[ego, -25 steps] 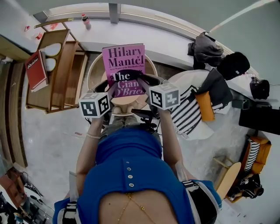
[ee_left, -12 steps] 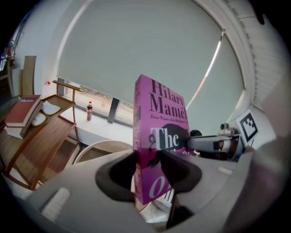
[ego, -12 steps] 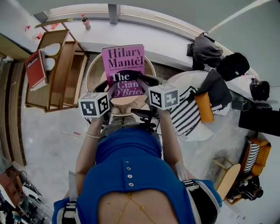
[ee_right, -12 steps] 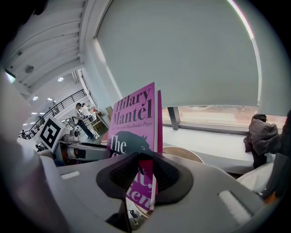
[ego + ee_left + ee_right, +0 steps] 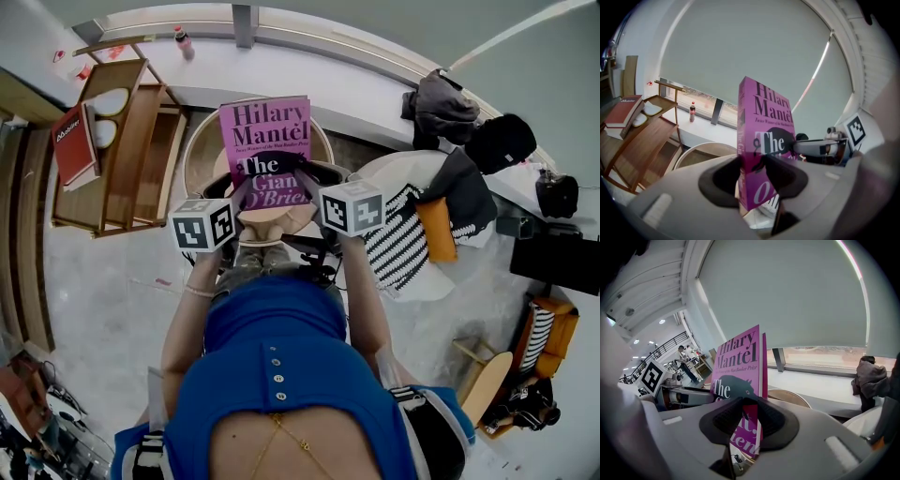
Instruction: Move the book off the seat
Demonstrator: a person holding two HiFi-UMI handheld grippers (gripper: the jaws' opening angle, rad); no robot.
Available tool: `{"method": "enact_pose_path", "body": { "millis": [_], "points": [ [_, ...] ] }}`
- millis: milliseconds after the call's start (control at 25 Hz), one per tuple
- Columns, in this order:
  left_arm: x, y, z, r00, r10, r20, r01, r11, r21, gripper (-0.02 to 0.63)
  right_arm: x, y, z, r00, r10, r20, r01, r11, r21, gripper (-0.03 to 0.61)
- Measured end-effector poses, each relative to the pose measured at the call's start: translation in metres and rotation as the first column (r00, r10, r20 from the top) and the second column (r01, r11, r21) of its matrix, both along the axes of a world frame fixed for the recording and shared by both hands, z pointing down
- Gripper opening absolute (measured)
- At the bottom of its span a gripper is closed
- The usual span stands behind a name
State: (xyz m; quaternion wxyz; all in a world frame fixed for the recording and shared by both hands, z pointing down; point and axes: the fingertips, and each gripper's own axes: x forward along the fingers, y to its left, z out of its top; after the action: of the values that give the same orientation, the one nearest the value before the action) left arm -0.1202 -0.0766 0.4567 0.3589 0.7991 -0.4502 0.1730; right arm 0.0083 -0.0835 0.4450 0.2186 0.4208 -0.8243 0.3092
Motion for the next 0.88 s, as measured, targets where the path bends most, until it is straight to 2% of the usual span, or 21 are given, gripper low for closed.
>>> {"method": "enact_pose_path", "body": {
  "millis": [880],
  "points": [
    [0.000, -0.027, 0.026, 1.000, -0.001, -0.002, 0.001, 0.997, -0.072, 0.167, -0.002, -0.029, 0.031, 1.000, -0.008, 0.023, 0.010, 0.998, -0.067, 0.100]
  ]
}}
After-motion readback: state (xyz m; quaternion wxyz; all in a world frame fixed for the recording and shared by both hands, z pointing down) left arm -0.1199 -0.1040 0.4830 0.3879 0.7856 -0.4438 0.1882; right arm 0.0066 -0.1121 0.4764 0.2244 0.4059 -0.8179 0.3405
